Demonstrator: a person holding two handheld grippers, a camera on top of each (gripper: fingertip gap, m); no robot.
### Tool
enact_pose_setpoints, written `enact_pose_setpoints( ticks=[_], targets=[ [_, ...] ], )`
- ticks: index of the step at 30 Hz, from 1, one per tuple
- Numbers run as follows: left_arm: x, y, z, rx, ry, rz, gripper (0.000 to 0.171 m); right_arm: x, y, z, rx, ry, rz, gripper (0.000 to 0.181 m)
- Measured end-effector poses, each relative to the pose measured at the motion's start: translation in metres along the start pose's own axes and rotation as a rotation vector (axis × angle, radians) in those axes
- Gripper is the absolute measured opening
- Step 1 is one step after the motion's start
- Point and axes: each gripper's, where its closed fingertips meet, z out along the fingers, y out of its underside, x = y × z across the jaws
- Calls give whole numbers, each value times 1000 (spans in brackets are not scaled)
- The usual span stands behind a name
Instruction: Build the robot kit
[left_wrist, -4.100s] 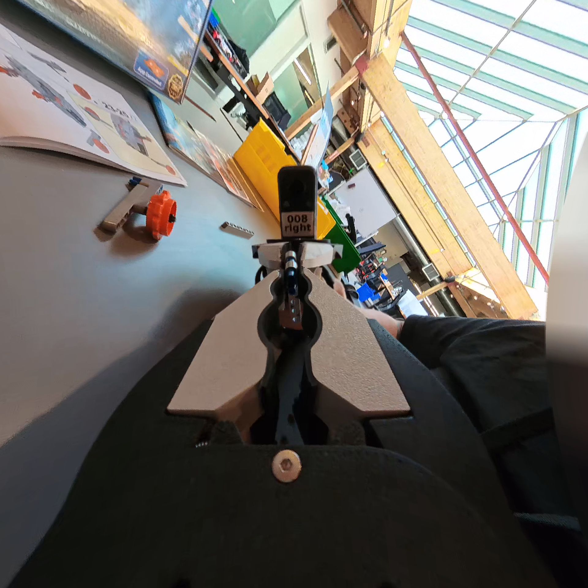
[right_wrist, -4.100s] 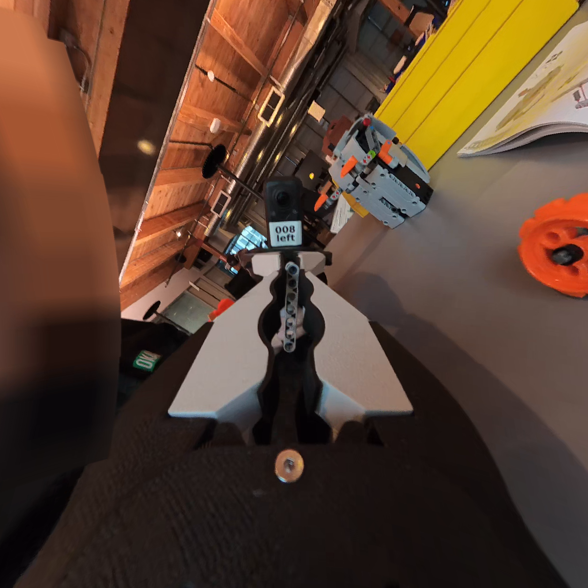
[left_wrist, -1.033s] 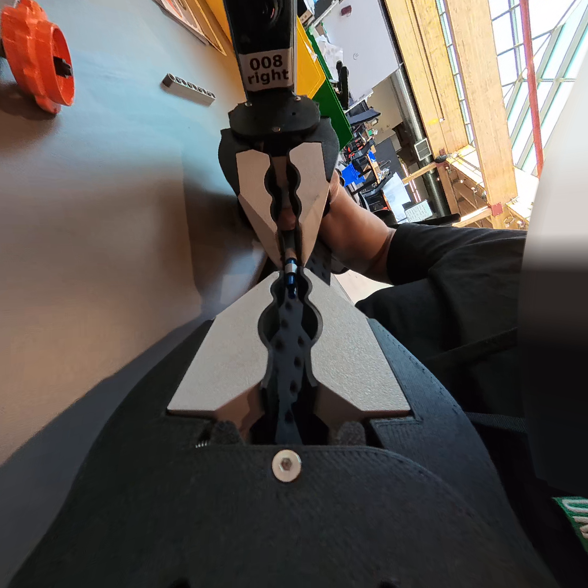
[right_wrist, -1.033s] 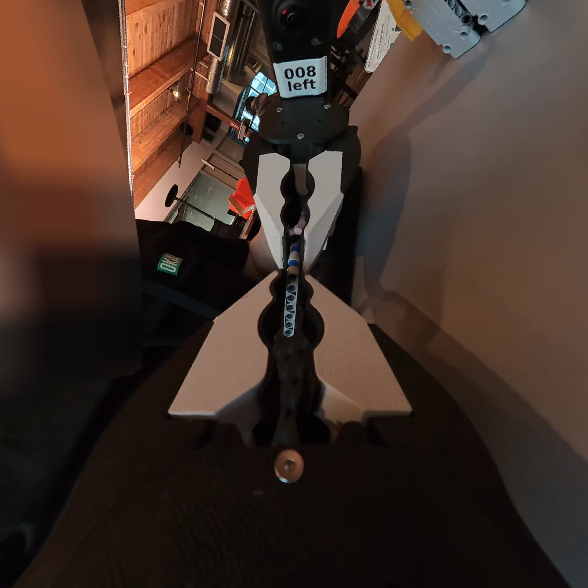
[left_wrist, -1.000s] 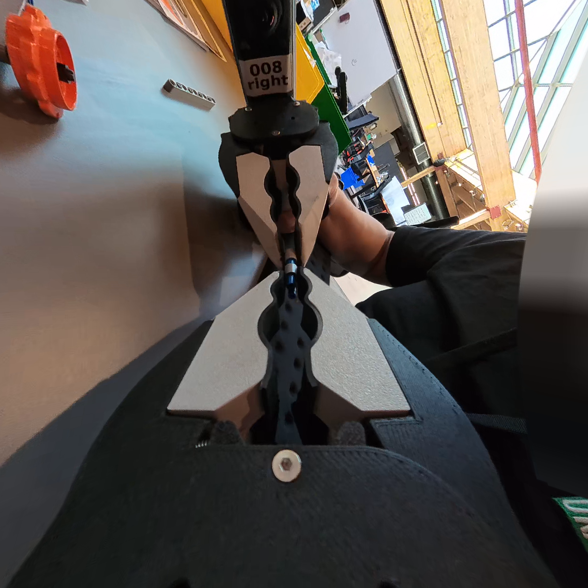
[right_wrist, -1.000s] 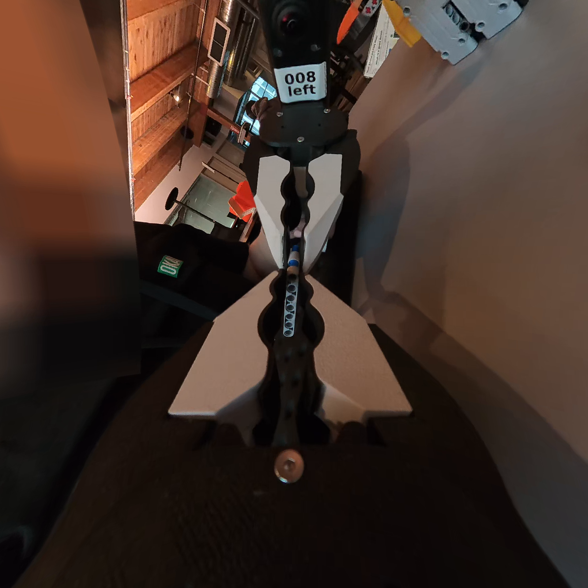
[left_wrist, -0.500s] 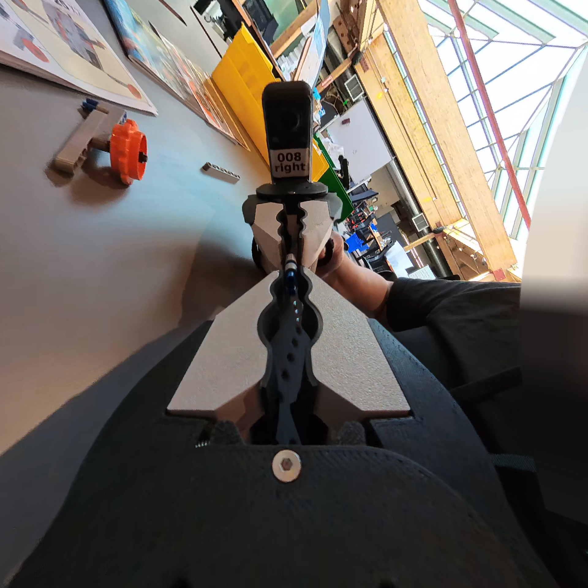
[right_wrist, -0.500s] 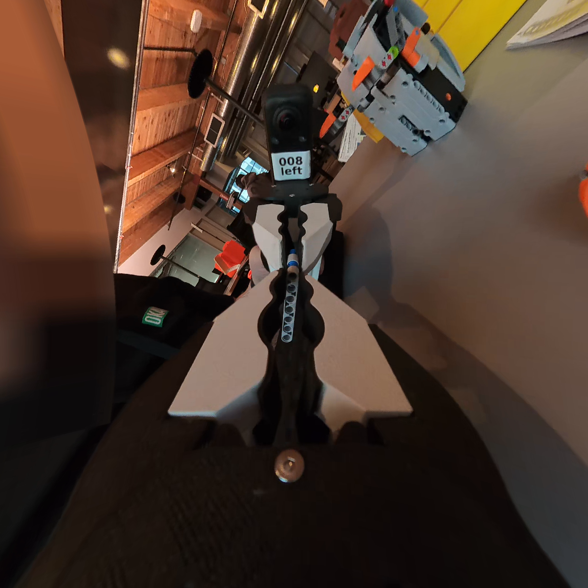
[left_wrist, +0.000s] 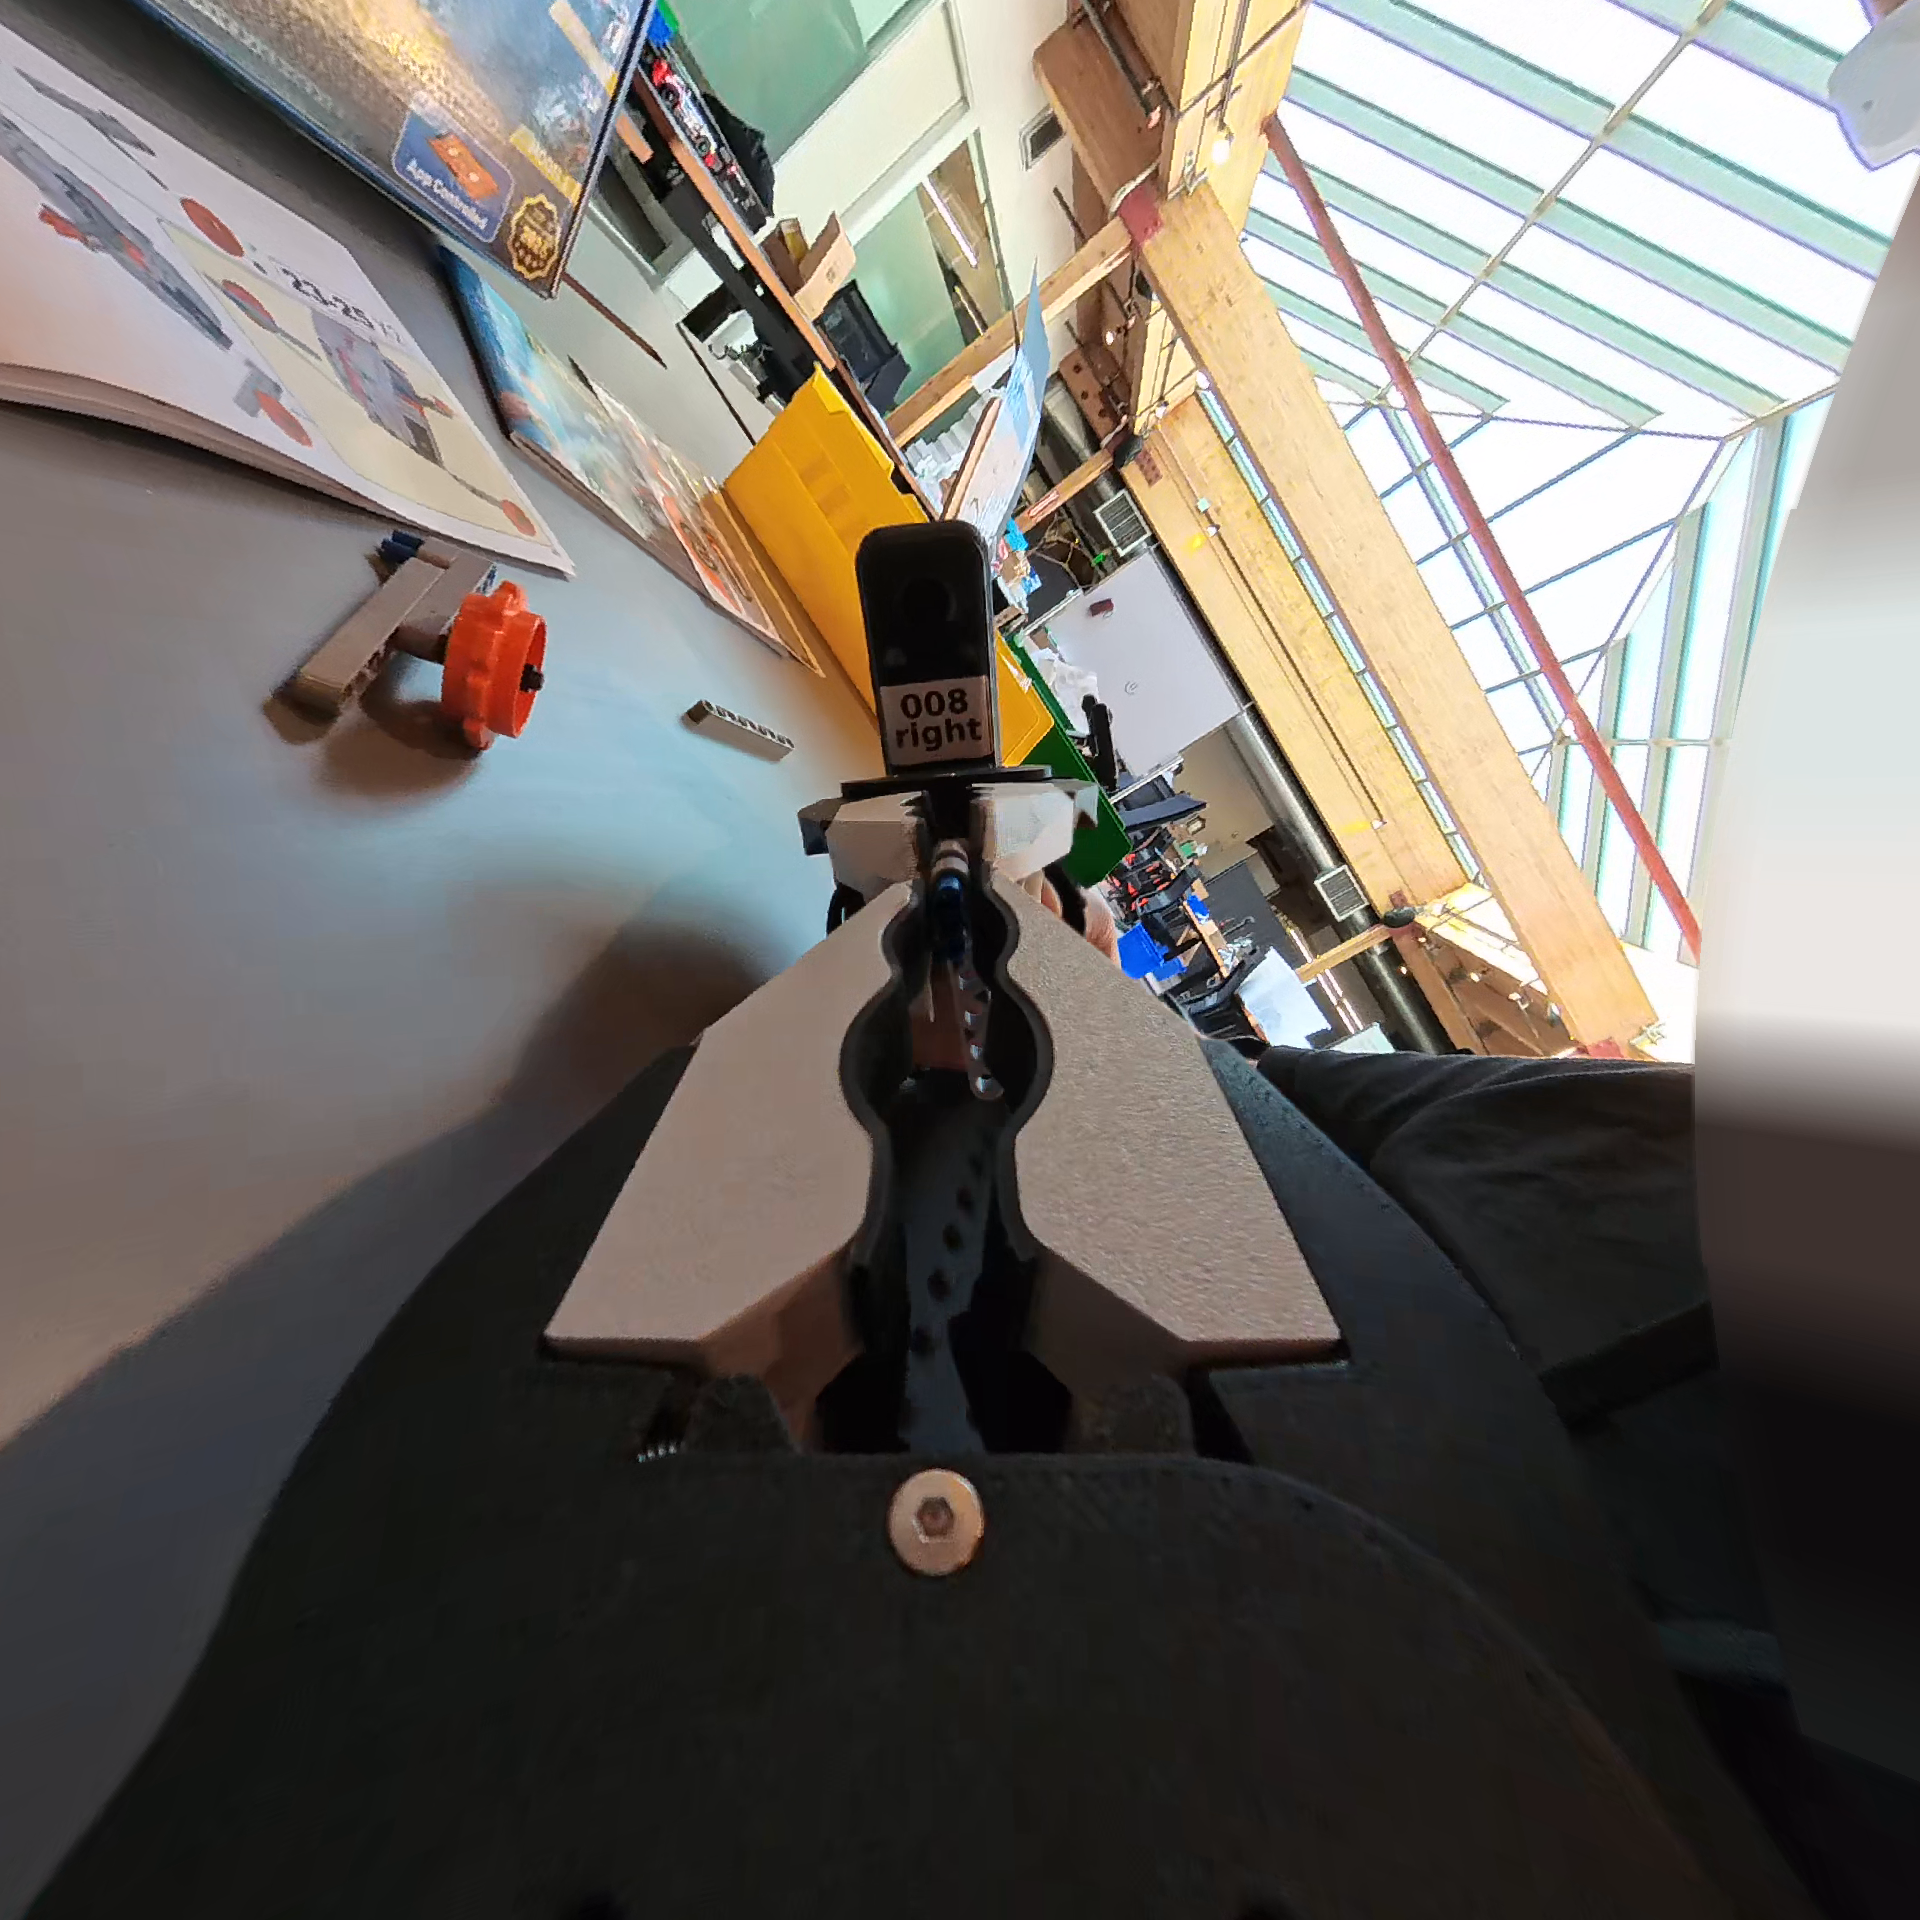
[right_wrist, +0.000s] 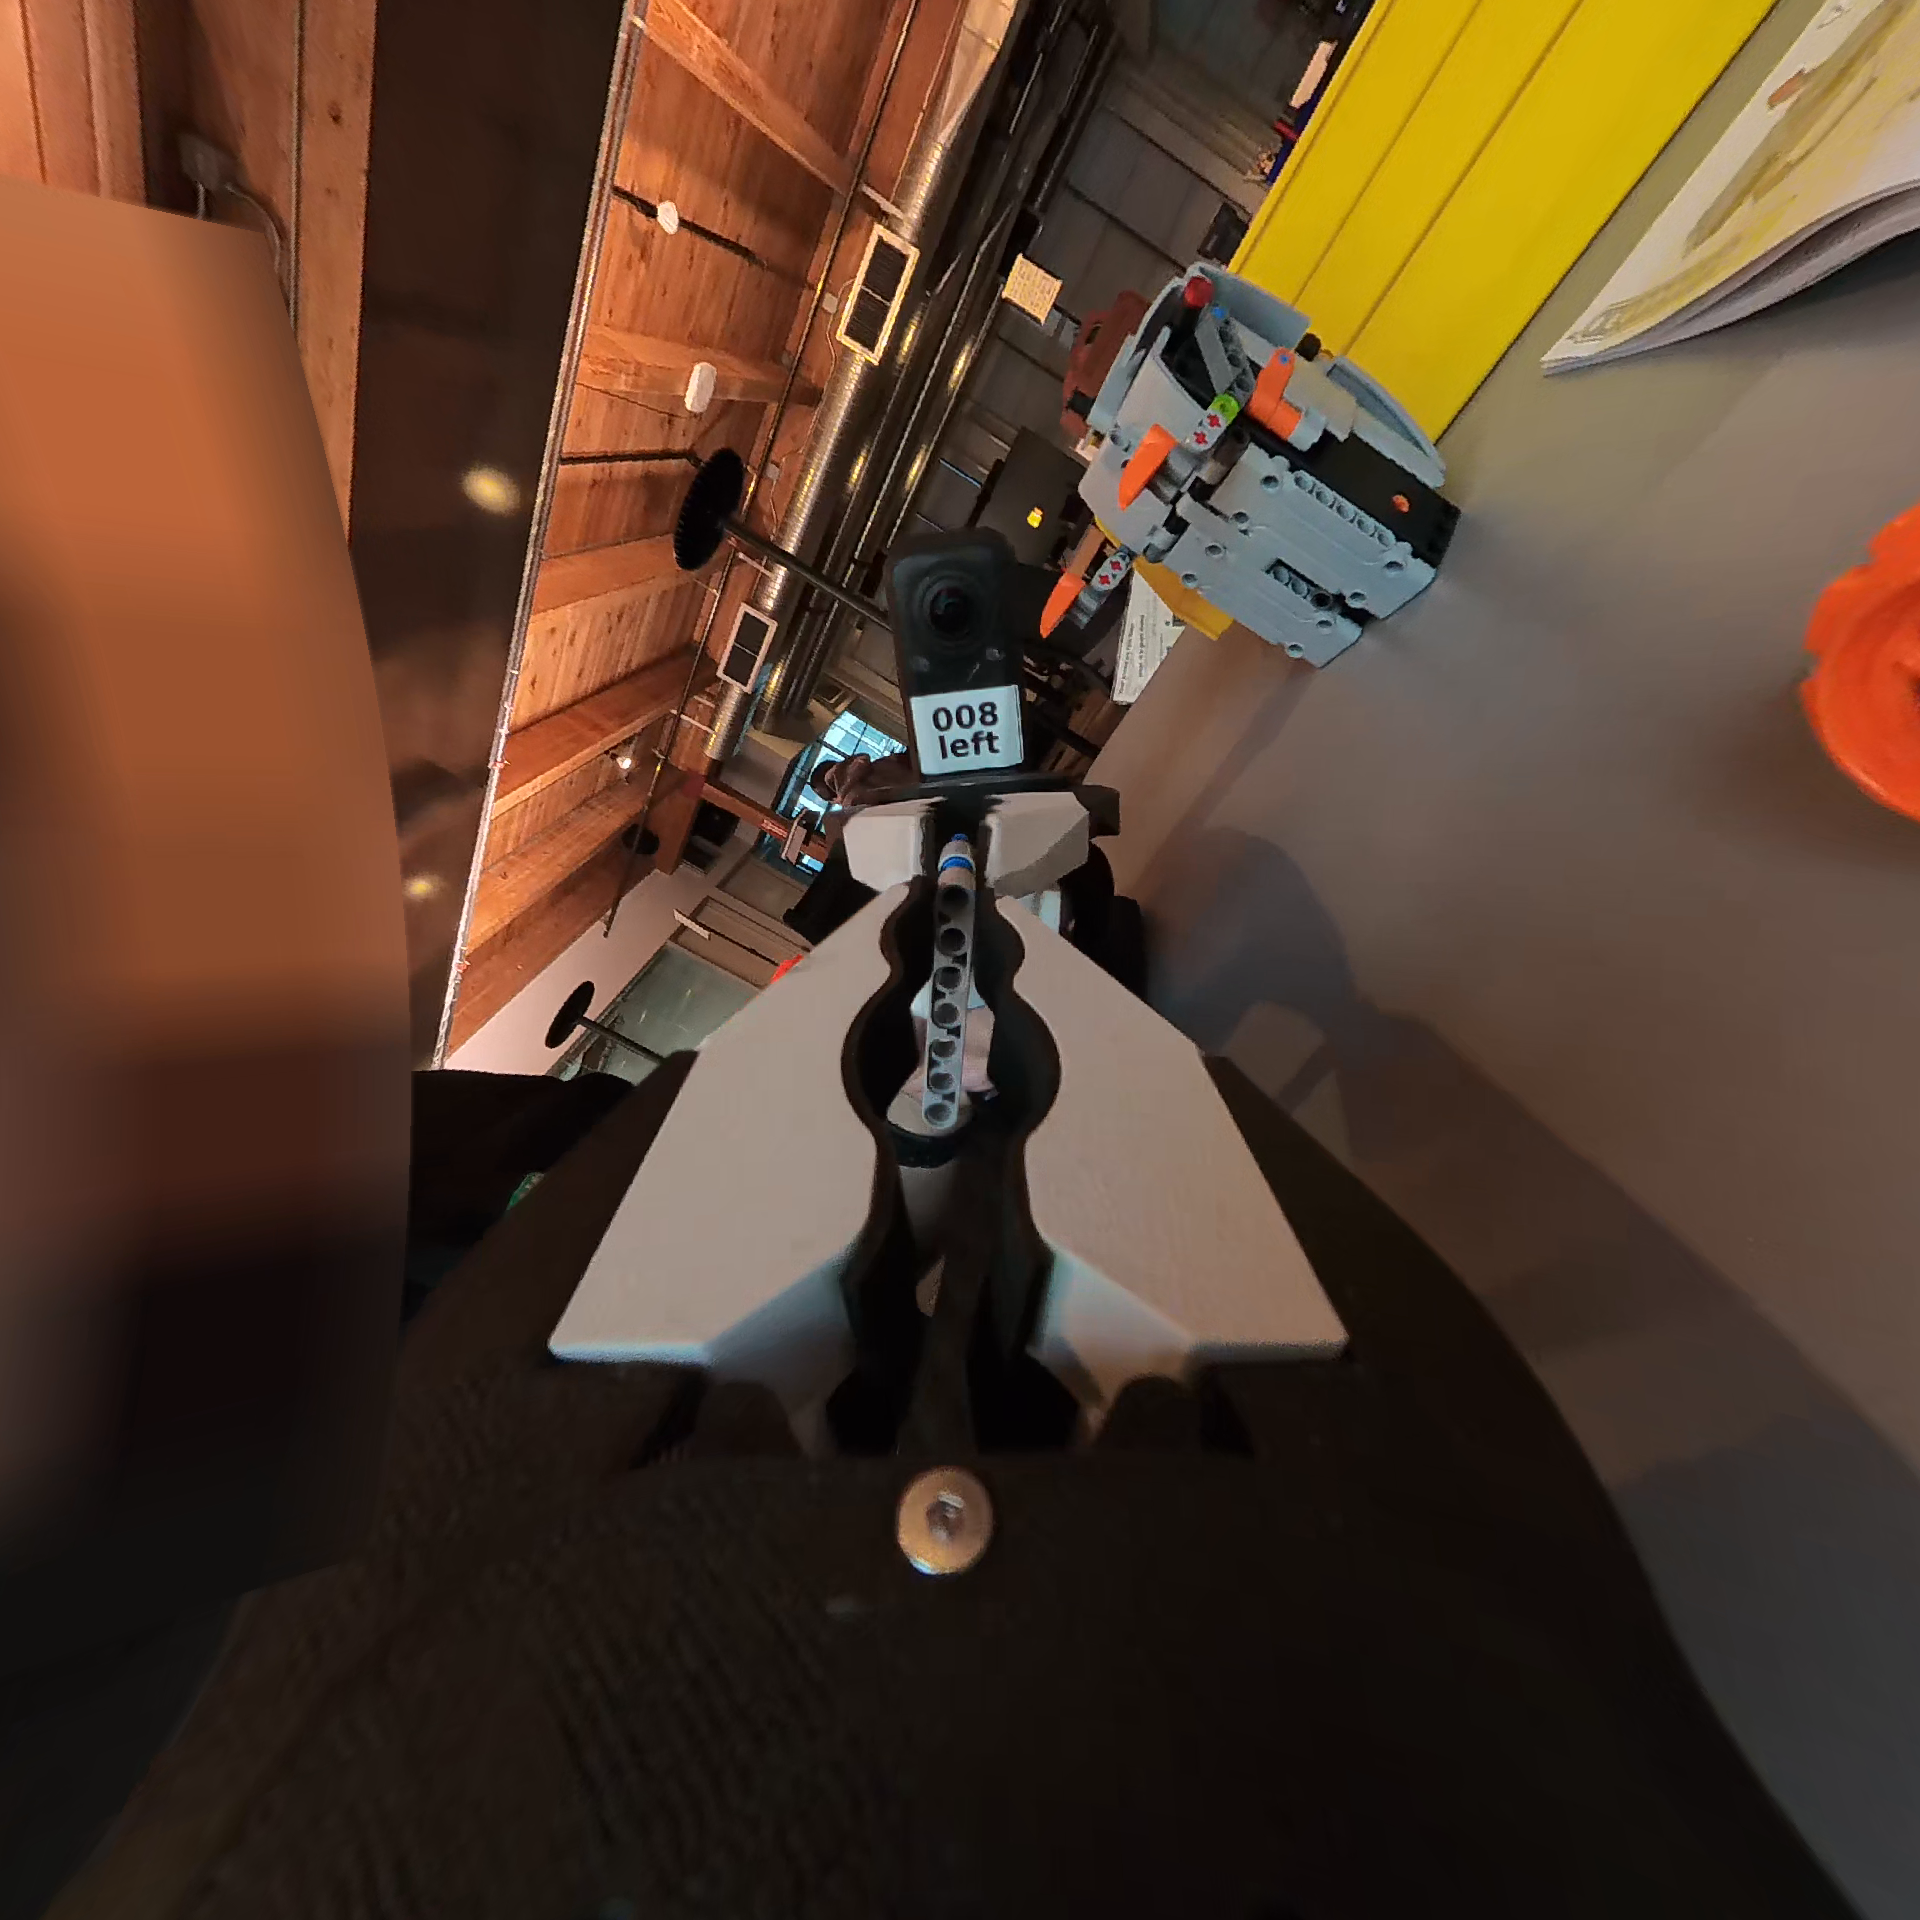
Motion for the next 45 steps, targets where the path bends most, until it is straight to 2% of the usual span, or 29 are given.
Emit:
enact_pose_setpoints(
  ticks=[7, 14, 18, 23, 28, 45],
  targets=[
    [-2, 1, 1, 6, -53, 58, 6, 3, 0, -1, 4, 37, -45, 5],
    [-1, 0, 0, 10, -13, 14, 6, 0, 0, 0, 4, 3, -38, 5],
    [-6, 0, 1, 22, -108, 97, 6, 6, -1, 0, 7, 81, -104, 5],
    [-6, -1, 0, 35, -122, 113, 6, 6, -2, 1, 17, 83, -103, 5],
    [-6, 0, 1, 7, -51, 7, 6, 6, -1, 0, 0, 58, -70, 5],
    [-7, -1, 0, 6, -42, -15, 6, 4, 2, -2, -27, 54, -95, 5]
  ],
)
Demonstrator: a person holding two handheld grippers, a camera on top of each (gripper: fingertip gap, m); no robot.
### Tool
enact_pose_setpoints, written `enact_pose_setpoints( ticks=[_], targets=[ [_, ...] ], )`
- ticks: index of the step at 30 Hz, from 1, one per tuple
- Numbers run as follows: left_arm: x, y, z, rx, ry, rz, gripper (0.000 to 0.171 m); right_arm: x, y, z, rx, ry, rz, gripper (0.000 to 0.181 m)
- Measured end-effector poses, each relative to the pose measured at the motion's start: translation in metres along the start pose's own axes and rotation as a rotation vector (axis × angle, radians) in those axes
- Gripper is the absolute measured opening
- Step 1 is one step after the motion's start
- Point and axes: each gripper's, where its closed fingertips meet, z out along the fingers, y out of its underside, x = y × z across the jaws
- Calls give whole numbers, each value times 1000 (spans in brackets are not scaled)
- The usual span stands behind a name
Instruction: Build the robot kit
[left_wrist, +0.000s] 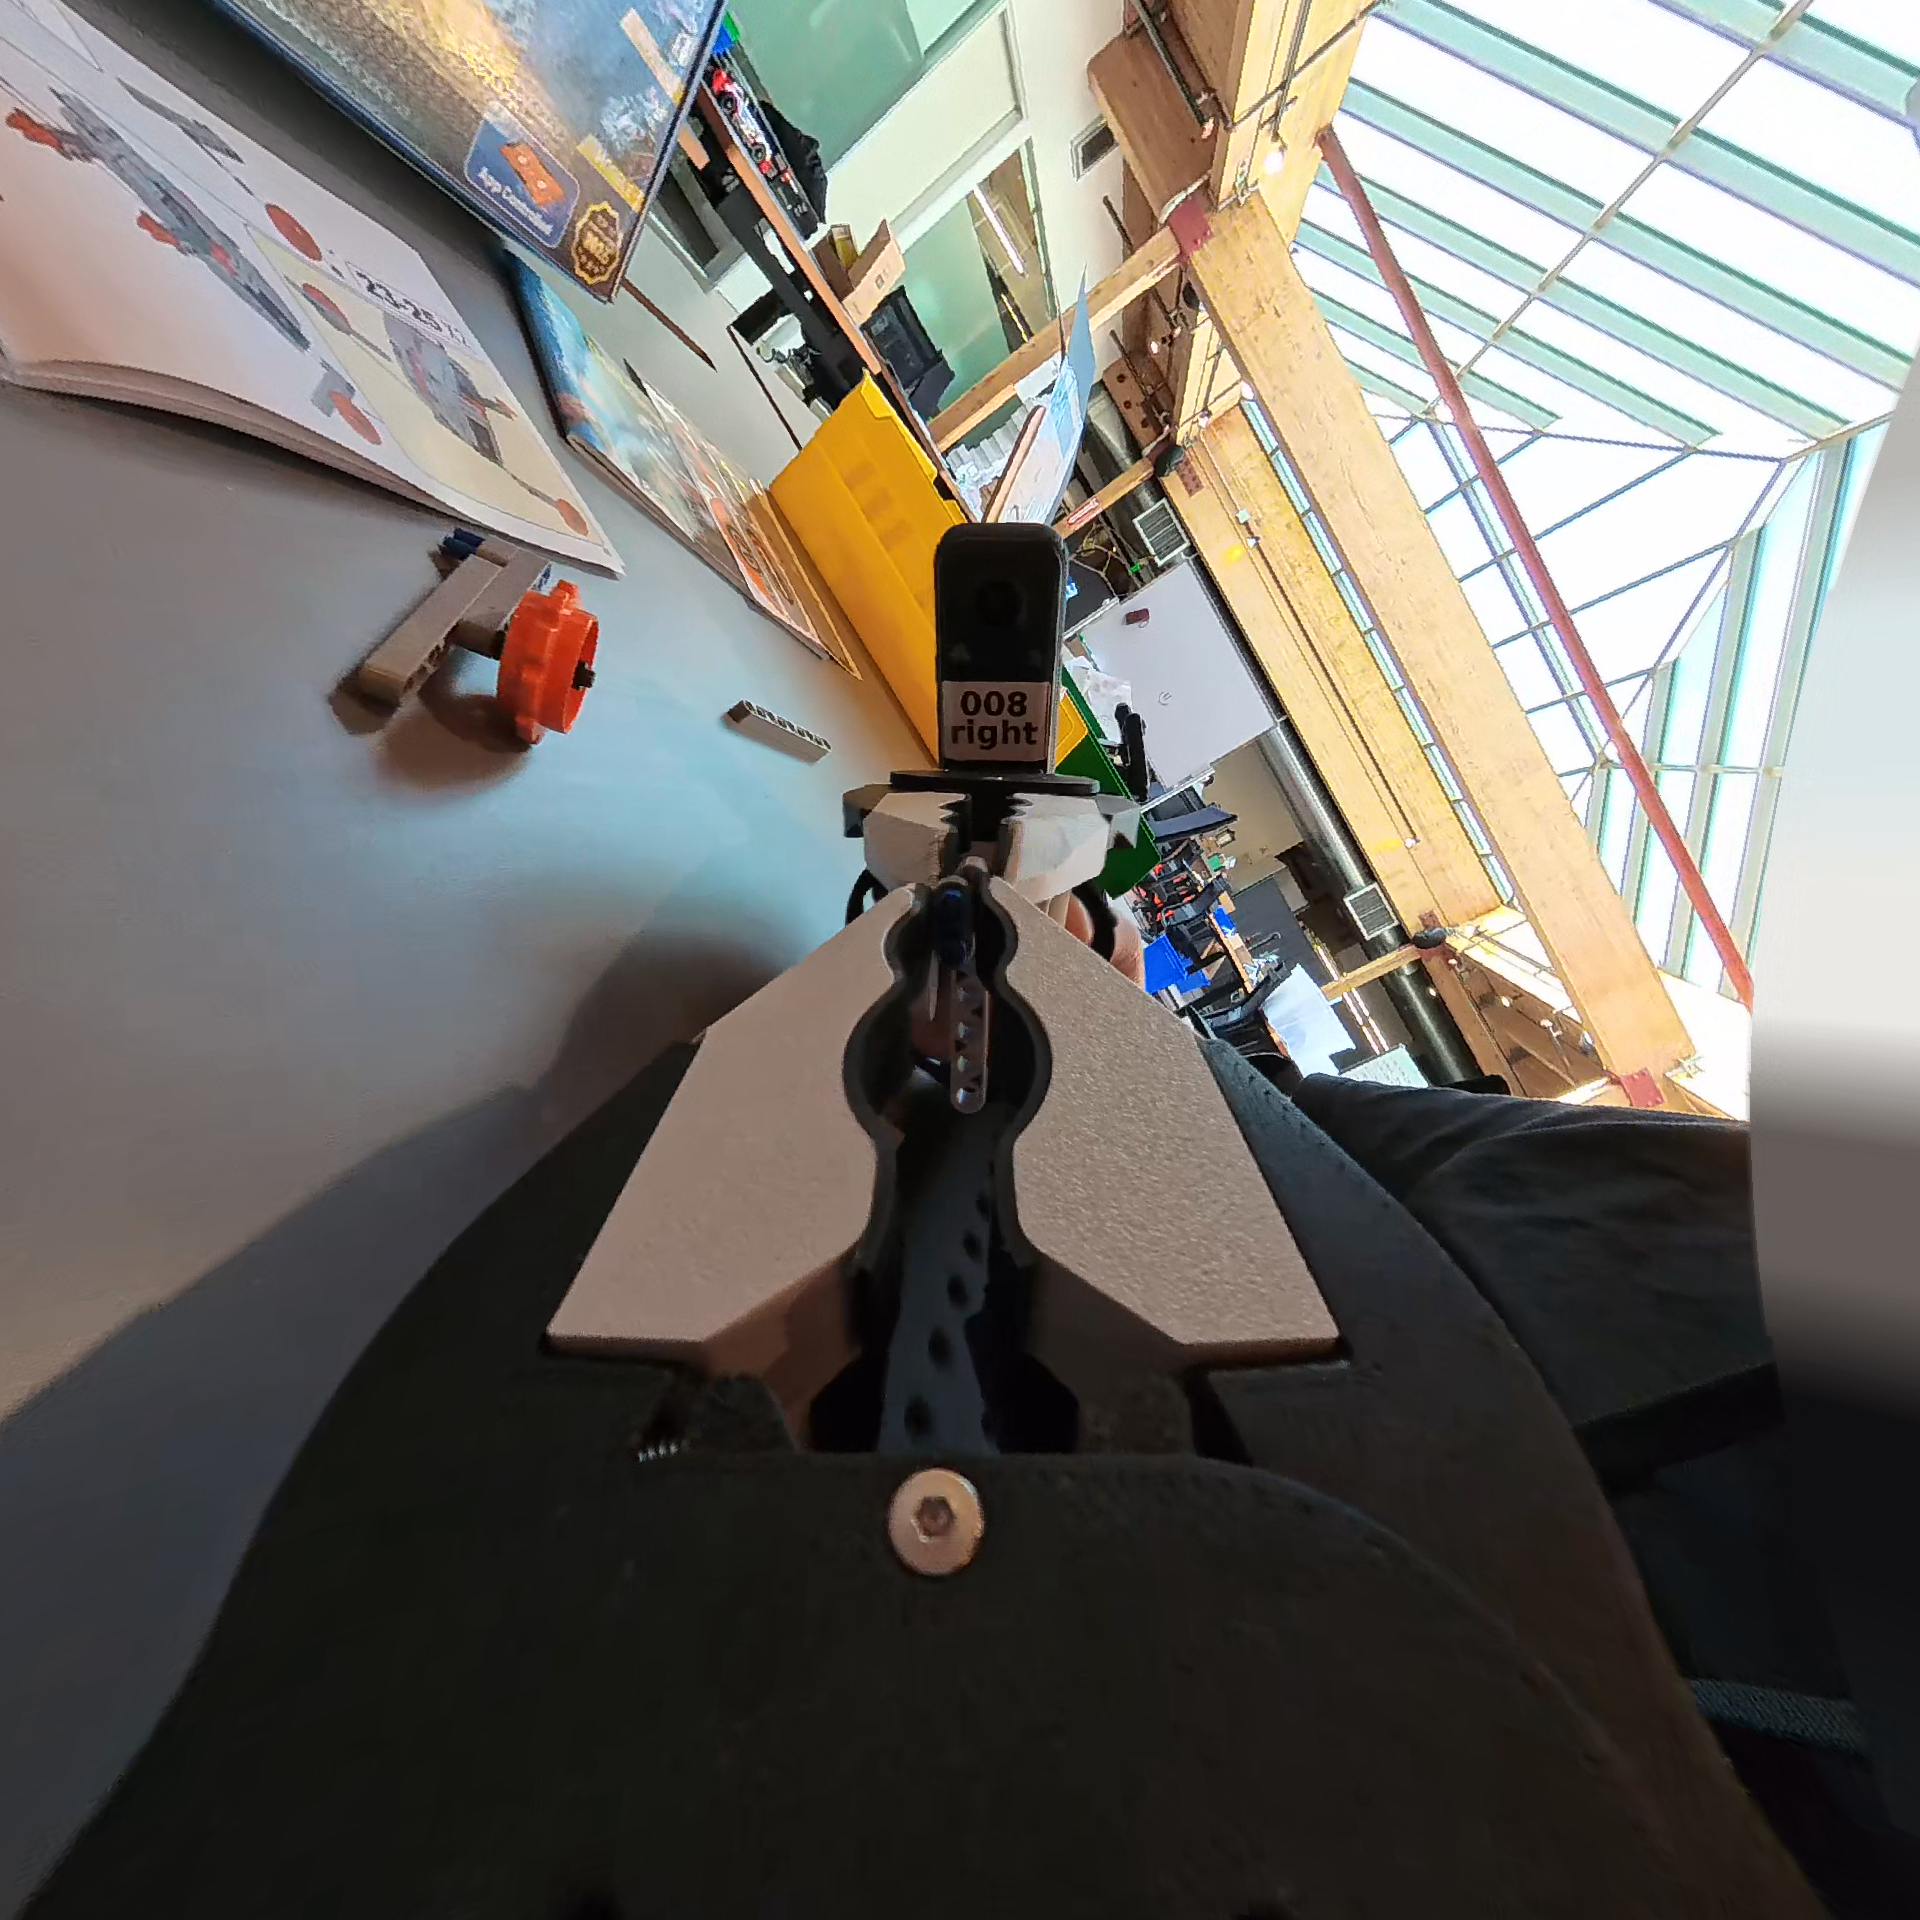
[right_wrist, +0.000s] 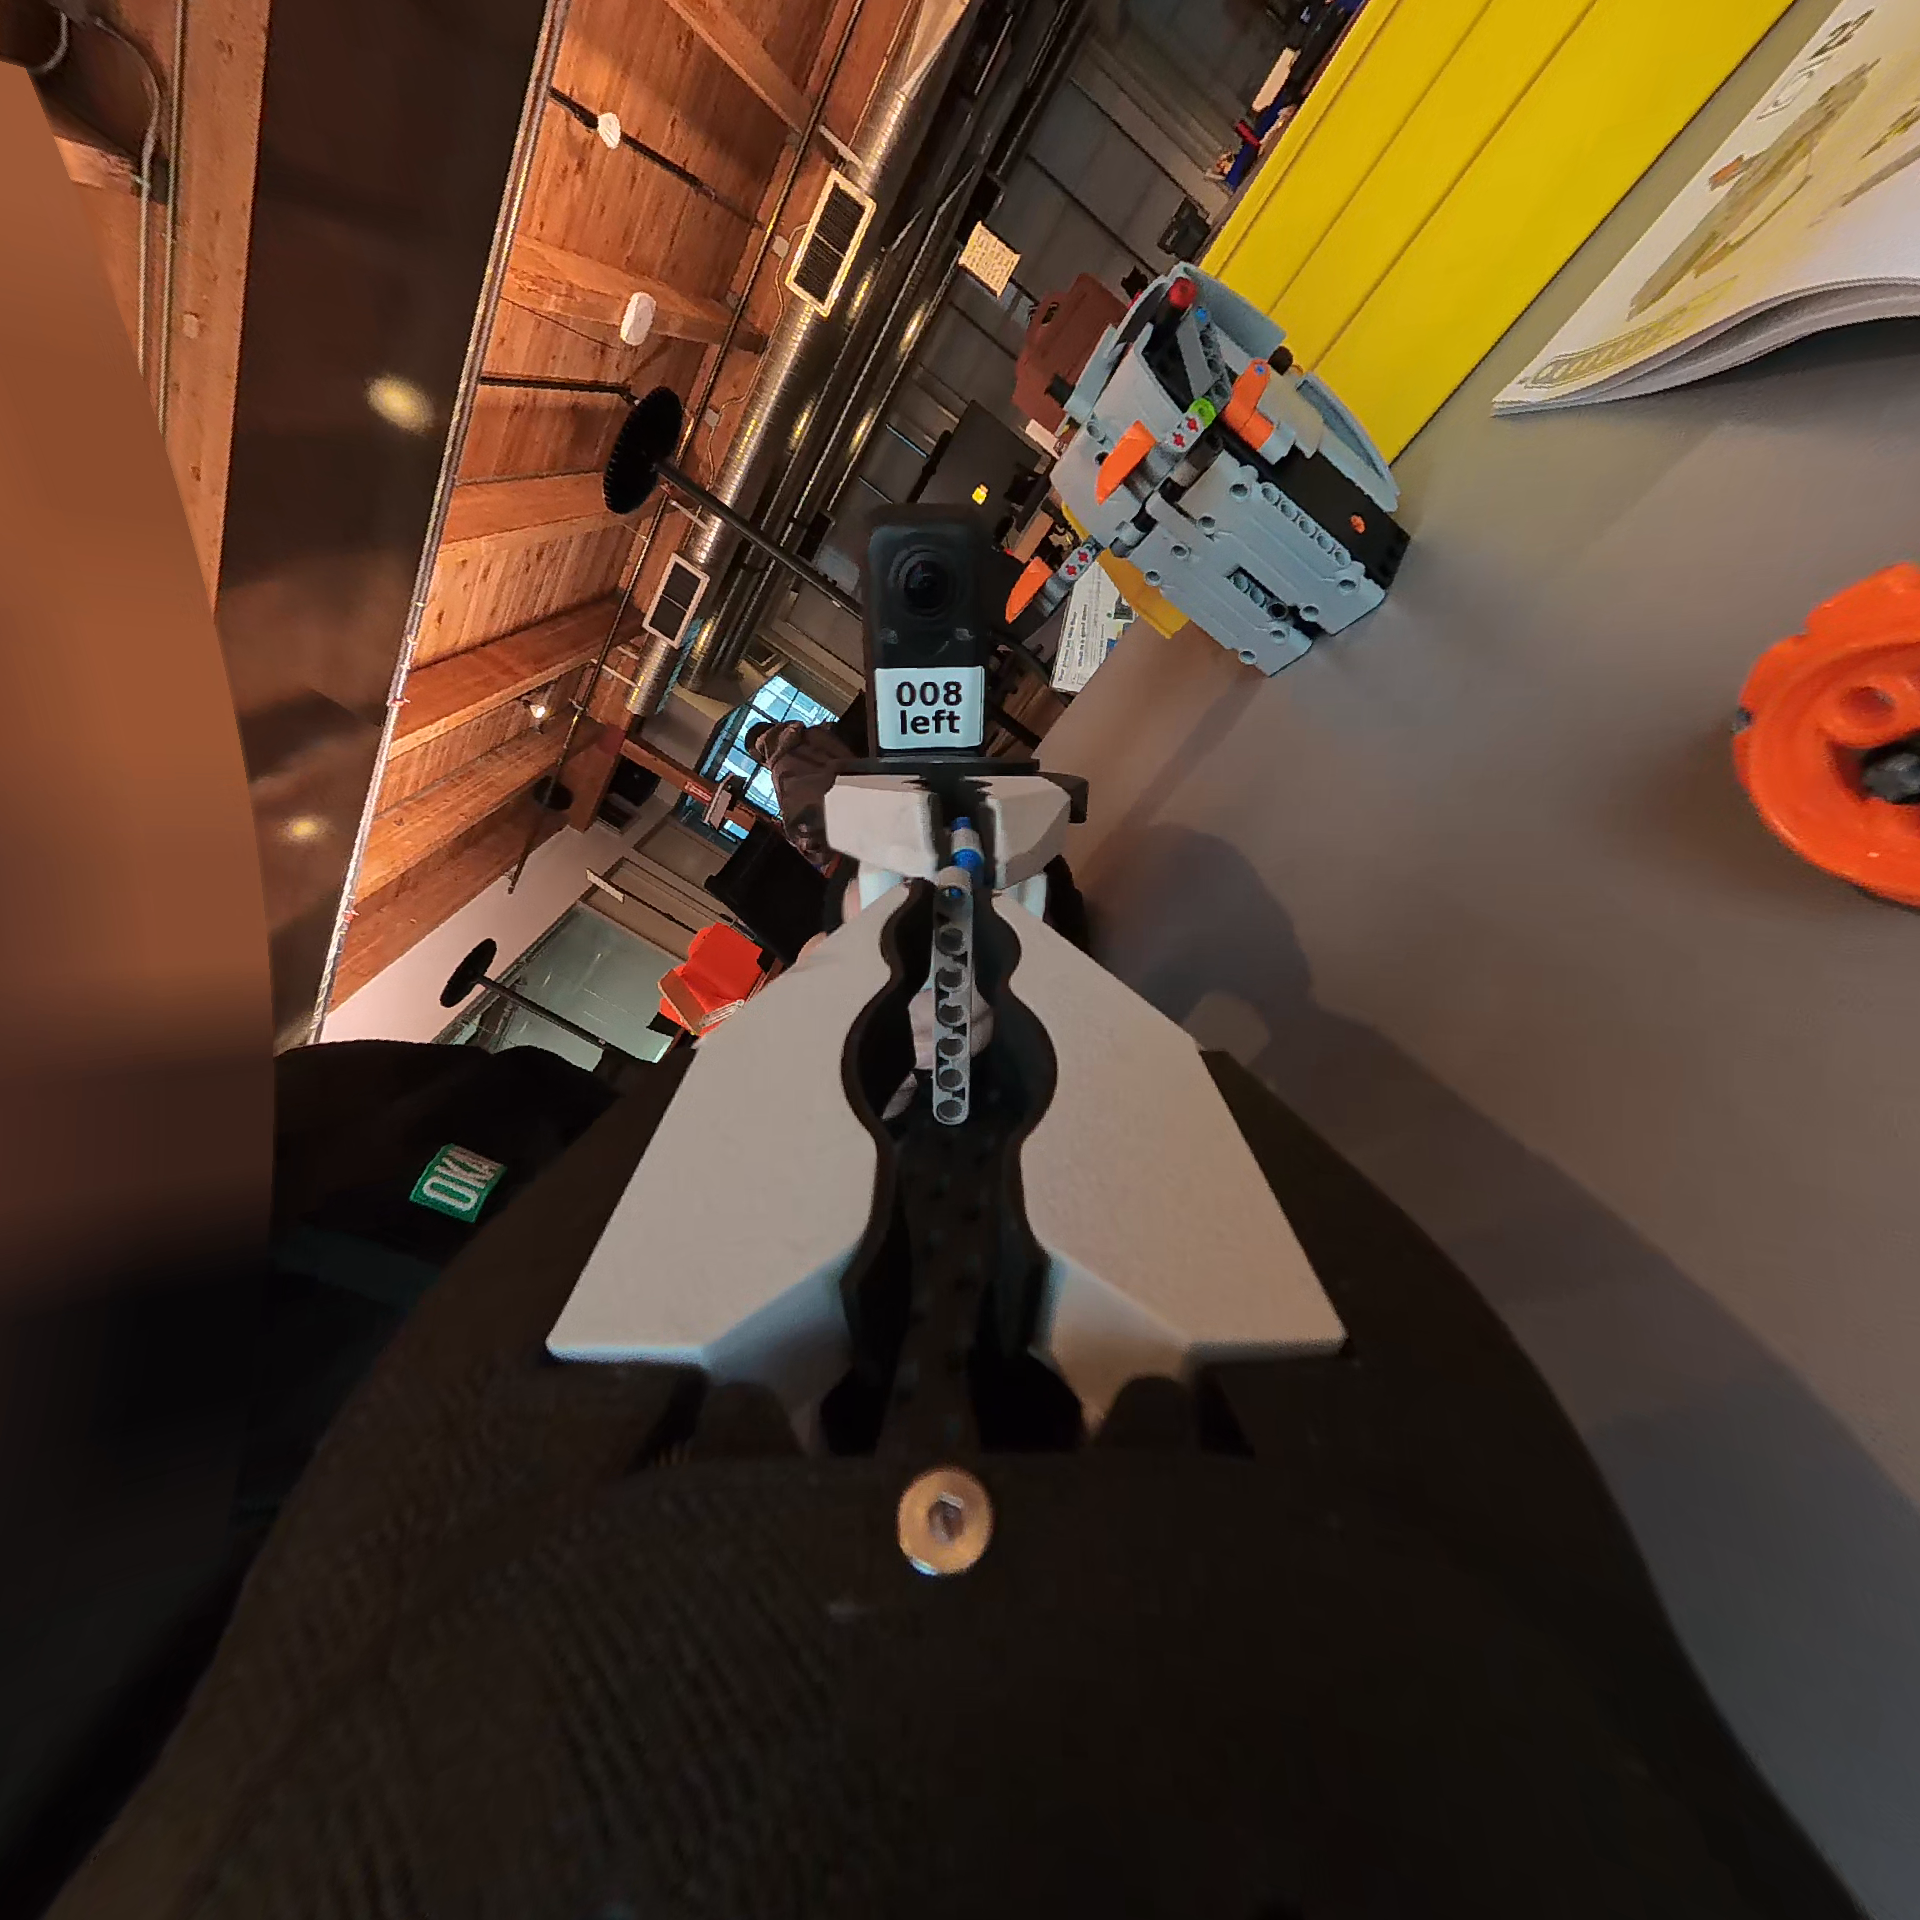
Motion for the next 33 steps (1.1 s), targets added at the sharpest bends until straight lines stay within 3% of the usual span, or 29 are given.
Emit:
enact_pose_setpoints(
  ticks=[4, 8, 12, 14, 15, 16, 18, 21, 23, 27, 30, 33],
  targets=[
    [1, -4, -3, 27, 17, -17, 5, 8, -7, -15, -50, 104, -76, 5],
    [2, -7, -5, 43, 39, -34, 5, 48, 4, -43, -294, 413, -200, 6],
    [4, -6, -4, 35, 55, -34, 5, 68, 24, -41, -414, 476, -166, 7],
    [5, -8, -6, 54, 66, -37, 5, 78, 28, -43, -471, 555, -265, 8],
    [6, -9, -7, 60, 71, -39, 5, 77, 24, -42, -462, 570, -312, 19],
    [6, -9, -7, 61, 73, -39, 5, 73, 19, -39, -447, 571, -383, 36],
    [7, -7, -6, 48, 75, -35, 5, 47, 6, -24, -382, 494, -632, 49],
    [10, -3, -3, 21, 89, -25, 5, -10, -2, -1, -259, 366, -1096, 44],
    [13, 0, -2, 5, 102, -17, 5, -15, -3, 2, -249, 419, -1288, 34],
    [17, 5, 1, -20, 110, 14, 5, -14, 5, 5, -283, 411, -1296, 28],
    [20, 7, 2, -31, 130, 21, 5, -17, 7, 4, -296, 404, -1318, 11],
    [21, 5, 1, -24, 136, 23, 20, -16, 7, 1, -304, 412, -1319, 11]
  ],
)
